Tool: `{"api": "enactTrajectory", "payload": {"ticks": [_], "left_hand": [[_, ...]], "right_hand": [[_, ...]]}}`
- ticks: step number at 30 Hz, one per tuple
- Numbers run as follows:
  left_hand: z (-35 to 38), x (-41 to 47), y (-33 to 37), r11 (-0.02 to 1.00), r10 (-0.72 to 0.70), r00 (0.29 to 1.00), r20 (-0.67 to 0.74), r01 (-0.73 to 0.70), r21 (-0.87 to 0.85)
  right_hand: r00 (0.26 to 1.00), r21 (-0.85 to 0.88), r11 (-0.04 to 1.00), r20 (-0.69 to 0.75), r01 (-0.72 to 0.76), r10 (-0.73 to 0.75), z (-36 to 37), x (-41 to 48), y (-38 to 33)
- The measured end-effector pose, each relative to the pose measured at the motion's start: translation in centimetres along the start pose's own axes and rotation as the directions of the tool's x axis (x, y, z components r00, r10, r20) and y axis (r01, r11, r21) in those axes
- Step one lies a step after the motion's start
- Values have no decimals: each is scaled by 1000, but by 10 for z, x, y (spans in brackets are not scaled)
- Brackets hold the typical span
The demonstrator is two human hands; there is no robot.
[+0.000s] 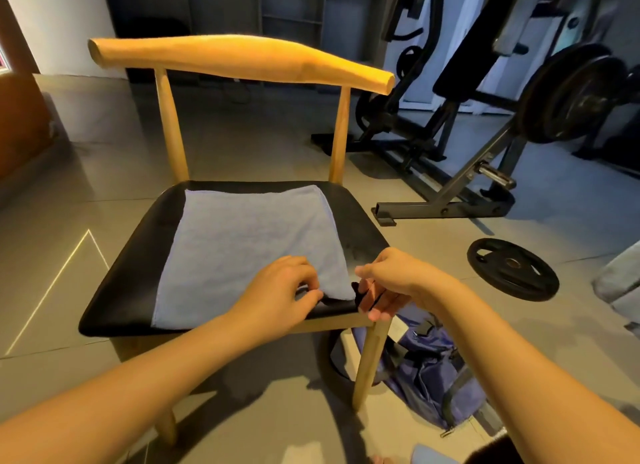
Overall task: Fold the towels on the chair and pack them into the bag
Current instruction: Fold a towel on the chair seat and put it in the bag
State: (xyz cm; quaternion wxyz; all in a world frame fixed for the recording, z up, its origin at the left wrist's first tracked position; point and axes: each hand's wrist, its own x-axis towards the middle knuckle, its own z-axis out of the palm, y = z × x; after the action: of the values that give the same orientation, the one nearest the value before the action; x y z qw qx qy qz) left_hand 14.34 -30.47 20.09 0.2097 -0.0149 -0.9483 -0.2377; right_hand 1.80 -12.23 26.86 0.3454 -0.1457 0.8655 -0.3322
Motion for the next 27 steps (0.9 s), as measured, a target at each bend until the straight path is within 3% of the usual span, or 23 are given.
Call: {"api": "enactTrajectory", "payload": {"ticks": [8, 12, 17, 22, 27], "left_hand": [[0, -15, 1, 998, 59, 998, 9, -59, 4], [-3, -24, -1, 955, 178, 982, 58, -186, 232], [-29, -46, -22, 854, 124, 989, 82, -148, 498], [-61, -76, -47, 861, 86, 990, 114, -131, 491], [-80, -104, -59, 880, 93, 995, 38, -100, 465]], "right_hand": [[1000, 314, 949, 1, -25, 26, 20, -2, 3], [997, 387, 922, -49, -31, 53, 9, -5, 7], [993, 426, 904, -118, 29, 23, -2, -3, 22], [994, 403, 909, -72, 101, -79, -3, -5, 36], [989, 461, 879, -129, 122, -70, -5, -7, 43]]}}
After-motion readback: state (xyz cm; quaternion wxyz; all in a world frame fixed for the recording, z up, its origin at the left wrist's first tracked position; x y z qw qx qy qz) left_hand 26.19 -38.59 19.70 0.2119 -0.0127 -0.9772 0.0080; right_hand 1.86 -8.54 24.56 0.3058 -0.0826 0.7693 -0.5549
